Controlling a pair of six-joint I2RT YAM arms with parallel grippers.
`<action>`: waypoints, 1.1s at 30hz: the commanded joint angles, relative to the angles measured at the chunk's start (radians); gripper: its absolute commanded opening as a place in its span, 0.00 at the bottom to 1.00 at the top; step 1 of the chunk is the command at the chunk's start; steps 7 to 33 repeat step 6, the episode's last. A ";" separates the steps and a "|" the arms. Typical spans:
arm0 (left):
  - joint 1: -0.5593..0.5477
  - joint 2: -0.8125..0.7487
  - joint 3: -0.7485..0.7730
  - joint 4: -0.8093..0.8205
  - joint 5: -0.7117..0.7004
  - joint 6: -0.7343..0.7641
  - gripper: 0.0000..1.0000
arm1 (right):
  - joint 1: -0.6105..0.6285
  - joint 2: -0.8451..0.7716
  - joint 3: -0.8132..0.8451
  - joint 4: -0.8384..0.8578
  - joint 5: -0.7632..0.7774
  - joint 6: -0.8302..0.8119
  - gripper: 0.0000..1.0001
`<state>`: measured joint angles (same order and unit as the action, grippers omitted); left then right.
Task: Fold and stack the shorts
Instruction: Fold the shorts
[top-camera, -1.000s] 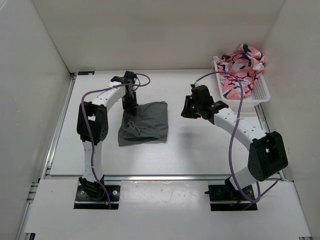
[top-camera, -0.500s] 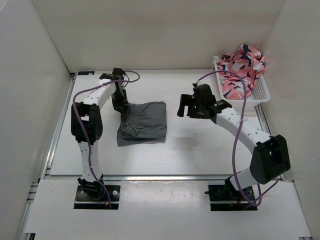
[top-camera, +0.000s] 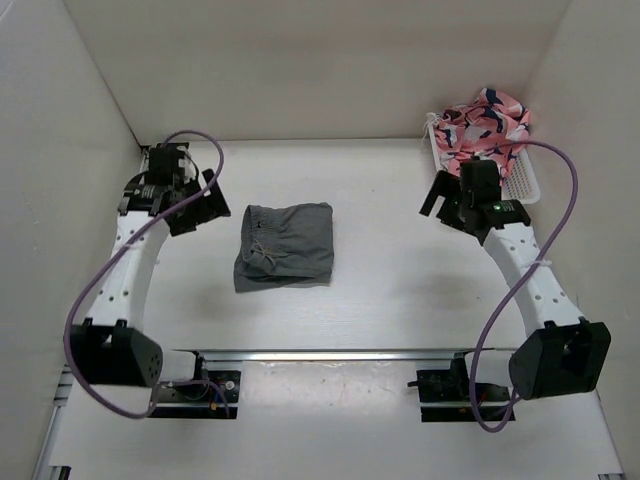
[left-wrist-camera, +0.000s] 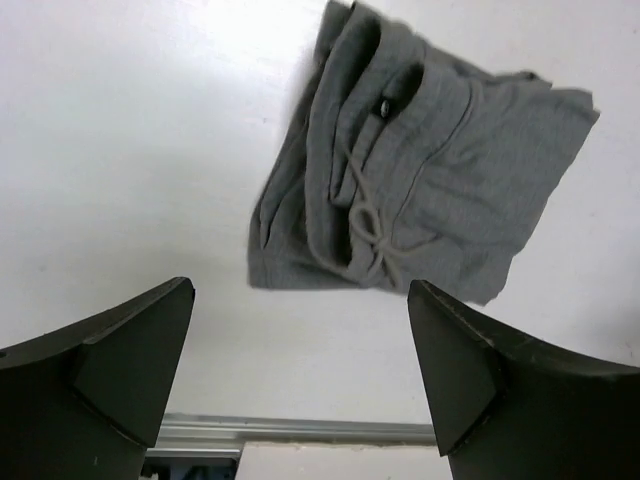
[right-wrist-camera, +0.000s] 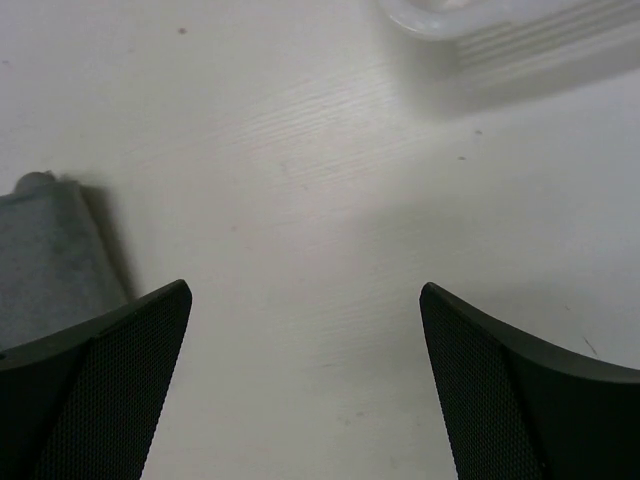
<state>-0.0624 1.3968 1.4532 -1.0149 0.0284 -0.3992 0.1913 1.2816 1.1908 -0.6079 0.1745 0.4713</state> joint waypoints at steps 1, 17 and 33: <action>-0.002 -0.134 -0.125 0.073 0.013 -0.049 1.00 | -0.044 -0.037 -0.054 -0.079 0.020 -0.011 0.99; -0.002 -0.252 -0.212 0.073 0.001 -0.073 1.00 | -0.053 -0.085 -0.109 -0.070 0.011 -0.033 0.97; -0.002 -0.252 -0.212 0.073 0.001 -0.073 1.00 | -0.053 -0.085 -0.109 -0.070 0.011 -0.033 0.97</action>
